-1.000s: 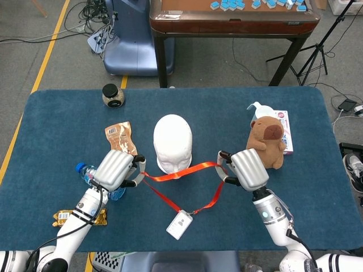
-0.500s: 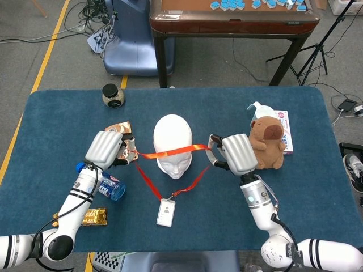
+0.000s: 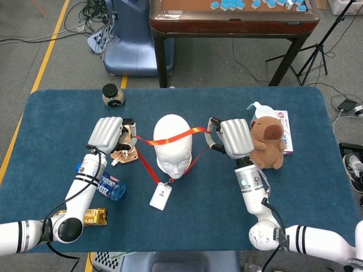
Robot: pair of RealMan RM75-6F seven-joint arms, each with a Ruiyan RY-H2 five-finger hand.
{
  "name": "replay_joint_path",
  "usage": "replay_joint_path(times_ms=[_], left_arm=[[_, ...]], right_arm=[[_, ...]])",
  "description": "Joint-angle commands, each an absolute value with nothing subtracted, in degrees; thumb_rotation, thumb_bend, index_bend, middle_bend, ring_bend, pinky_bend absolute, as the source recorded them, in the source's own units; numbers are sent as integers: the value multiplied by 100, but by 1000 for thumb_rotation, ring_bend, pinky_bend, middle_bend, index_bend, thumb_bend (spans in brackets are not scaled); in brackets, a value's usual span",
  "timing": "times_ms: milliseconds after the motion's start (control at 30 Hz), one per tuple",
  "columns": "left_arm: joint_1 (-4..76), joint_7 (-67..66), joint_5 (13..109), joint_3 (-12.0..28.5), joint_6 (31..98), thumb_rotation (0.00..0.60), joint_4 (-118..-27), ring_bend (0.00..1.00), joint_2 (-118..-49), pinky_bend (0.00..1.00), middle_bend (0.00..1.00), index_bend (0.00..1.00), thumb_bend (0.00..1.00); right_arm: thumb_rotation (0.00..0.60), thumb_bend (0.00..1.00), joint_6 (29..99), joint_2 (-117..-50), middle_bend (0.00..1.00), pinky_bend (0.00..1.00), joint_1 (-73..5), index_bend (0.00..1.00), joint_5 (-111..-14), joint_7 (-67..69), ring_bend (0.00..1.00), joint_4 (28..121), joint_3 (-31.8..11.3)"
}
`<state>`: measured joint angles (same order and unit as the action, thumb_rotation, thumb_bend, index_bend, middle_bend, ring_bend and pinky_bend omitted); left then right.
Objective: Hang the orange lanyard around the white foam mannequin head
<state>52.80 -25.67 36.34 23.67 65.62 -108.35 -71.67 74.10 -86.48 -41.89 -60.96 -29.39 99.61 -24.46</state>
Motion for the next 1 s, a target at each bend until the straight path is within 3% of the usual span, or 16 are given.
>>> replay_joint_path(times_ms=[33, 567, 767, 867, 933, 1000], left_arm=[[5418, -2576, 3469, 2453, 6495, 600, -10702, 962, -7229, 920, 961, 606, 330], [6120, -3238, 2671, 2474, 6439, 600, -9866, 944, -7558, 916, 940, 588, 330], [6342, -3480, 2403, 2436, 6441, 600, -9525, 890, -7742, 889, 898, 546, 330], [6436, -3571, 2248, 2440, 6440, 600, -9365, 787, -7840, 843, 792, 451, 330], [6494, -3647, 2094, 2447, 6407, 600, -9287, 618, -7874, 807, 616, 320, 326], [6536, -3706, 1946, 2463, 6403, 600, -9229, 357, -7894, 697, 337, 134, 285]], right_arm=[[600, 460, 7388, -8682, 980, 923, -4262, 609, -5959, -2941, 990, 9841, -2528], [600, 459, 7230, -8883, 978, 923, -4703, 605, -5172, -3159, 990, 9213, -2812], [600, 458, 7142, -8891, 972, 923, -4815, 500, -4893, -3183, 990, 9117, -2872], [600, 454, 7080, -8867, 964, 923, -4868, 380, -4670, -3261, 989, 9132, -2901], [600, 442, 6998, -8811, 950, 923, -4906, 190, -4393, -3409, 986, 9233, -2912], [600, 396, 6880, -8696, 926, 922, -4938, 34, -4095, -3550, 979, 9413, -2923]])
